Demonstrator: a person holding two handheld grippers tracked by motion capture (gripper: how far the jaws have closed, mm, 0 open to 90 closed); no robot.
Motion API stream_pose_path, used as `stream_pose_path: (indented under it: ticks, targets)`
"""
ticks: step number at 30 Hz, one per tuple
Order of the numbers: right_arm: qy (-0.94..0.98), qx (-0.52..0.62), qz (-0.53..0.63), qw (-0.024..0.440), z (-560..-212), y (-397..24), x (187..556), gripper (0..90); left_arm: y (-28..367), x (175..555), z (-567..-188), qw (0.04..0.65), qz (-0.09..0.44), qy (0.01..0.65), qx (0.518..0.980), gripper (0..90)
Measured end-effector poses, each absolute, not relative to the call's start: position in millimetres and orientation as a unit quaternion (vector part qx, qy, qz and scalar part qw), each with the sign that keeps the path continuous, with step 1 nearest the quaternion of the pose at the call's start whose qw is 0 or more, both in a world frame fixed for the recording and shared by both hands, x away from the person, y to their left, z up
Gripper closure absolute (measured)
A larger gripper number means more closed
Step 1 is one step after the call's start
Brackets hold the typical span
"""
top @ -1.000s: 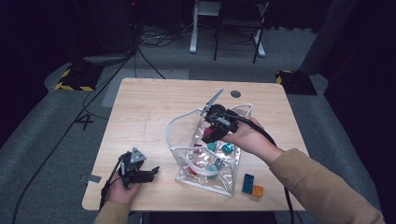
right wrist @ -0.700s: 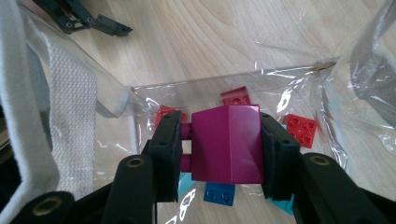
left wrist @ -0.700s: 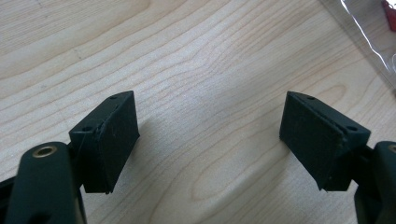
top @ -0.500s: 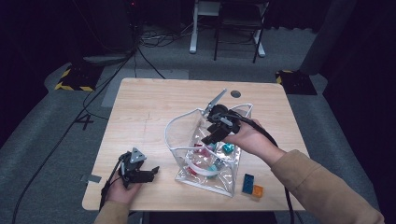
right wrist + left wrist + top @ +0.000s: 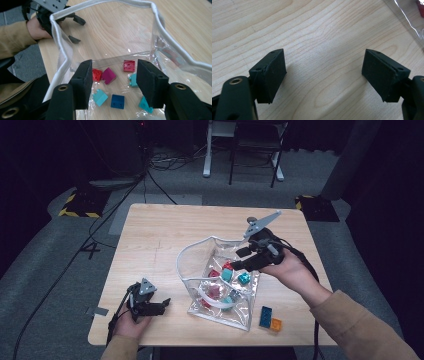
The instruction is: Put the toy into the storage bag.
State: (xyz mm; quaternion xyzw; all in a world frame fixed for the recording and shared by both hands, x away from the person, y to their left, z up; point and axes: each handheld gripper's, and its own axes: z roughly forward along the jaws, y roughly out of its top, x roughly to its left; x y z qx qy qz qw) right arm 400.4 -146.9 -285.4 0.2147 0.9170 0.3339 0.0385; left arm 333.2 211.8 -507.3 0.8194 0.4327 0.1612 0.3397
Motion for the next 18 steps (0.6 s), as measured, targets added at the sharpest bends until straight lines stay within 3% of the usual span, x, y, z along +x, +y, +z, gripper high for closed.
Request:
stream_pose_path:
  ticks: [18]
  targets:
    - [0.884, 0.252, 0.387, 0.071, -269, -231, 360, 43.7, 212, 333, -507, 0.34, 0.161, 0.433, 0.819, 19.9]
